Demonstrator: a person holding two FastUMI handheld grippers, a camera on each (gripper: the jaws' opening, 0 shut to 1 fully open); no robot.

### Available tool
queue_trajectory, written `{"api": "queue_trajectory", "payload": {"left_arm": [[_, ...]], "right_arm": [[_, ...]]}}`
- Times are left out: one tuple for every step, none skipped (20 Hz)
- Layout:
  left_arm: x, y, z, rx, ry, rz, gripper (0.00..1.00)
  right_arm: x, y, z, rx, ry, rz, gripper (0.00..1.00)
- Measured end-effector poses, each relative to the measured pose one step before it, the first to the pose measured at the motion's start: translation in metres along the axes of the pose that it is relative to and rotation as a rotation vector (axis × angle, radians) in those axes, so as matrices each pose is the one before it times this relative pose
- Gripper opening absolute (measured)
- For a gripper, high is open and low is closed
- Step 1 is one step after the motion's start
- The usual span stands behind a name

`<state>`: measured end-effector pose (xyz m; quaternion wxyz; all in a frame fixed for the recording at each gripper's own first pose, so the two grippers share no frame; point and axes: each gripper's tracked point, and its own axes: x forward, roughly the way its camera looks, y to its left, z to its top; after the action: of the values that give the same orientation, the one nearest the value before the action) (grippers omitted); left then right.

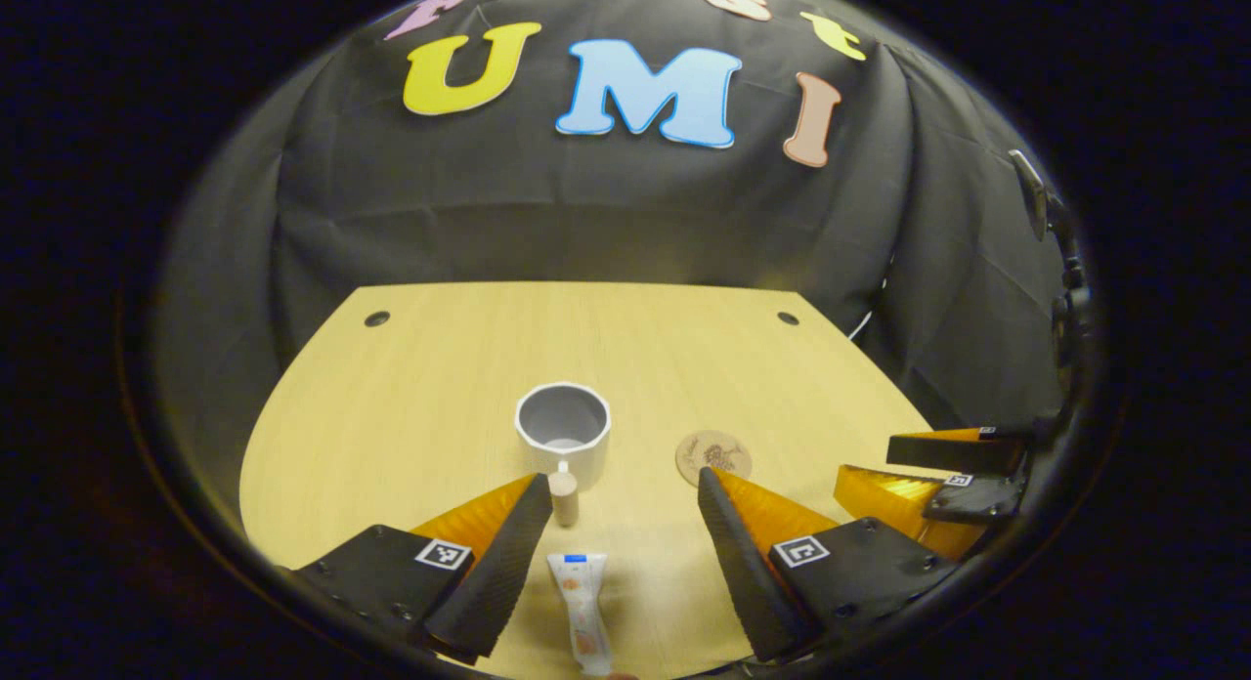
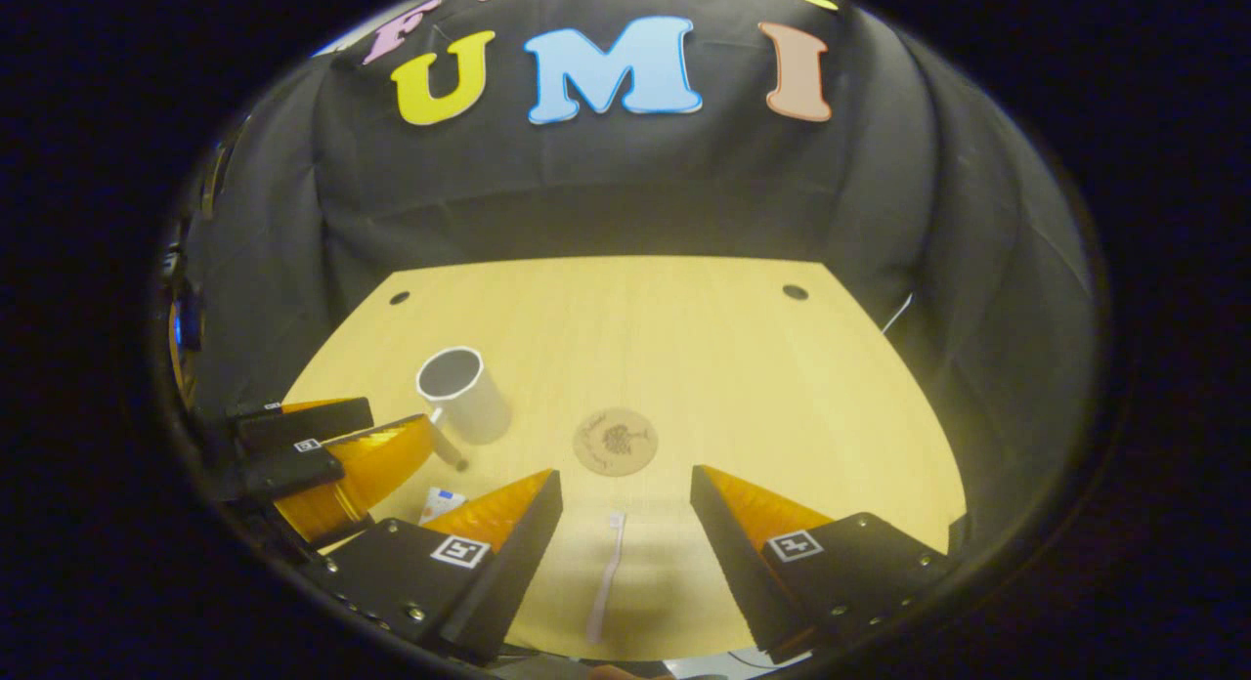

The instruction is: Put the toothbrush and toothpaste on the desktop into the cup, then pick up the cup and place it on the coaster on the desktop.

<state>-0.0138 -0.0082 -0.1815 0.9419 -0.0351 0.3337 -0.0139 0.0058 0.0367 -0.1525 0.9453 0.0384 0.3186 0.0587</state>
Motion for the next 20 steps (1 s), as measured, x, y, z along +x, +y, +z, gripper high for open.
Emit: {"api": "queue_trajectory", "payload": {"left_arm": [[0.00438,0.0032,-0.00907,-0.00356,0.03349,0.00628,0.96],[0.00407,0.00343,-0.00942,-0.00581,0.03261,0.01101,0.94],[0.00565,0.00322,-0.01047,-0.00616,0.03985,0.00728,0.96],[0.00445,0.00163,-0.00908,-0.00426,0.03607,0.00552,0.96],[0.00242,0.00142,-0.00901,-0.0021,0.04354,0.00568,0.94],[0.00268,0.00056,-0.01012,-0.00447,0.04884,0.00071,0.94],[0.00096,0.00032,-0.01116,-0.00638,0.05547,0.00083,0.94],[0.00293,0.00136,-0.0112,-0.00909,0.04975,0.00066,0.95],[0.00555,0.00049,-0.00599,-0.01094,0.03031,0.00028,0.99],[0.00372,-0.00024,-0.00505,-0.01046,0.0247,0.00166,0.96],[0.00353,0.00258,-0.00491,-0.00785,0.02415,0.0075,0.96],[0.00212,0.00286,-0.00351,-0.00424,0.01989,0.01149,0.95],[0.00279,0.00318,-0.00354,-0.00251,0.01856,0.00959,0.95],[0.00375,0.00209,-0.00507,-0.00195,0.02255,0.00831,0.96],[0.00173,0.00139,-0.00341,-0.00168,0.01903,0.004,0.96],[0.00389,0.00209,-0.00466,-0.00507,0.02,0.0022,0.96],[0.00148,0.00098,-0.0039,-0.00645,0.02037,-0.00098,0.96],[0.00327,0.00131,-0.00571,-0.00679,0.01898,-0.00181,0.96],[0.00217,0.00176,-0.00444,-0.00693,0.01634,0.00302,0.96],[0.00273,0.00224,-0.0039,-0.00795,0.01487,0.00365,0.98]], "right_arm": [[0.00522,0.00229,-0.00977,0.00948,0.04266,0.01258,0.89],[0.00385,0.00158,-0.00971,0.01413,0.0441,0.01281,0.88],[0.0034,-0.00002,-0.01338,0.01719,0.04129,0.01251,0.88],[0.00441,0.00102,-0.00802,0.01421,0.04263,0.01034,0.89],[0.00402,-0.00052,-0.00809,0.01087,0.03886,0.00677,0.89],[0.00363,-0.00176,-0.00547,0.00826,0.03335,0.00403,0.89],[0.00223,-0.00153,-0.00566,0.00523,0.02842,0.00249,0.89],[0.00523,0.00064,-0.00486,0.00198,0.02588,0.00417,0.89],[0.00635,0.00073,-0.00546,0.00141,0.01951,0.00032,0.87],[0.00305,0.00016,-0.00196,-0.00057,0.01911,0.00338,0.89],[0.00345,0.00007,-0.00304,-0.00195,0.01852,0.00188,0.89],[0.00208,0.00067,-0.00232,-0.00241,0.02014,0.00429,0.89],[0.00196,0.0017,-0.00397,-0.00093,0.01899,0.00432,0.89],[0.00279,0.00159,-0.0026,-0.00172,0.02006,0.00521,0.89],[0.0054,0.00136,-0.0046,-0.00146,0.02081,0.0037,0.89],[0.00377,0.00133,-0.00323,-0.00172,0.02169,0.00479,0.89],[0.00304,0.00052,-0.00362,-0.00054,0.02034,0.00015,0.89],[0.00263,-0.00062,-0.00162,-0.00204,0.01681,0.00097,0.89],[0.00274,0.00074,-0.00285,0.00002,0.01511,-0.00084,0.89],[0.00198,-0.00024,-0.00179,-0.00116,0.01683,-0.00105,0.89]]}}
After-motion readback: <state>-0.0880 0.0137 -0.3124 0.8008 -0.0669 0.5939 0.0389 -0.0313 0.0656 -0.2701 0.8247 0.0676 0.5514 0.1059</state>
